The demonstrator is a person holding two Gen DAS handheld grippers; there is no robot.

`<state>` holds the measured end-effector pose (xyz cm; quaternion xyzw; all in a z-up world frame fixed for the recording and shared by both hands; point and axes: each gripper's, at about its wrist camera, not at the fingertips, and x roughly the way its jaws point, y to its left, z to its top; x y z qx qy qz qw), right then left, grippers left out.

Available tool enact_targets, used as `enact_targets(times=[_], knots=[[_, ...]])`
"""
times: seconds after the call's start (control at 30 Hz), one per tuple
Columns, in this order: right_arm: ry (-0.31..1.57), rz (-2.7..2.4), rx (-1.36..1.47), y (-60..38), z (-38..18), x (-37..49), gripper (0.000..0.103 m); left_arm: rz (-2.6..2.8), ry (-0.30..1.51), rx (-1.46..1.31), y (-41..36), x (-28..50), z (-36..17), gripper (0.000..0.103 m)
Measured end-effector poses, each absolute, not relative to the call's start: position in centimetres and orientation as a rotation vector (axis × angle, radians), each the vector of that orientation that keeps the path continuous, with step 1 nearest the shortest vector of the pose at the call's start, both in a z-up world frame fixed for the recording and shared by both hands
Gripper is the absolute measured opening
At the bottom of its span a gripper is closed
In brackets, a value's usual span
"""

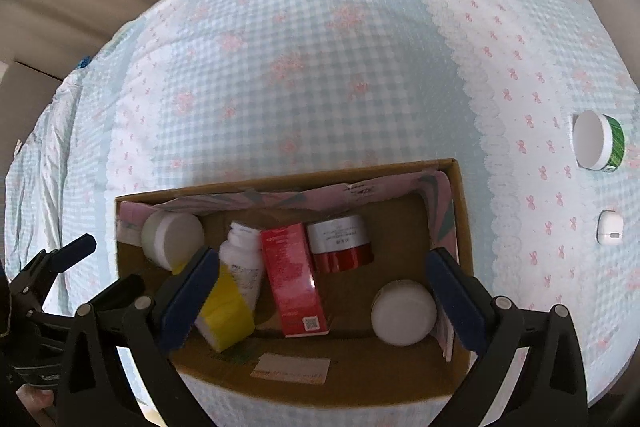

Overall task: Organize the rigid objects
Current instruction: 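Release the pale green jar and red-capped jar into the cardboard box, both tools, then move both tools toward the green-labelled jar and white earbud case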

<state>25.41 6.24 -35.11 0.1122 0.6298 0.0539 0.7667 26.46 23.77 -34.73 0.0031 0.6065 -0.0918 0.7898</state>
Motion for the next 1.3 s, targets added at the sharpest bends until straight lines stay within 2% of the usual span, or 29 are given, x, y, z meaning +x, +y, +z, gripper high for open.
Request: enact_targets(times=[0.53, 0.77, 0.97, 1.1, 1.3], knots=[[1.190, 0.112, 0.197, 6.3, -23.6, 16.4, 0.103, -0.166, 1.182, 0.012, 24.4, 16.9, -25.1, 0.103], [1.112, 0.076, 0.173, 3.5, -17.2, 11.7, 0.103, -0.194, 1.050, -0.030, 22.4, 13.3, -20.1, 0.103], [1.089, 0.032, 0.165, -1.6, -14.7, 9.1, 0.103, -0.207, 1.017, -0.019, 17.5, 12.4, -18.3, 0.103], [1.082, 0.007, 0.156, -6.3, -14.7, 7.8, 0.103, -0.186, 0.981, 0.012, 12.3, 12.1, -17.4, 0.103], [1.090, -0.023, 0.096, -14.7, -15.8, 6.8, 0.103, -0.203, 1.029, 0.013, 3.0, 13.4, -18.5, 0.103]])
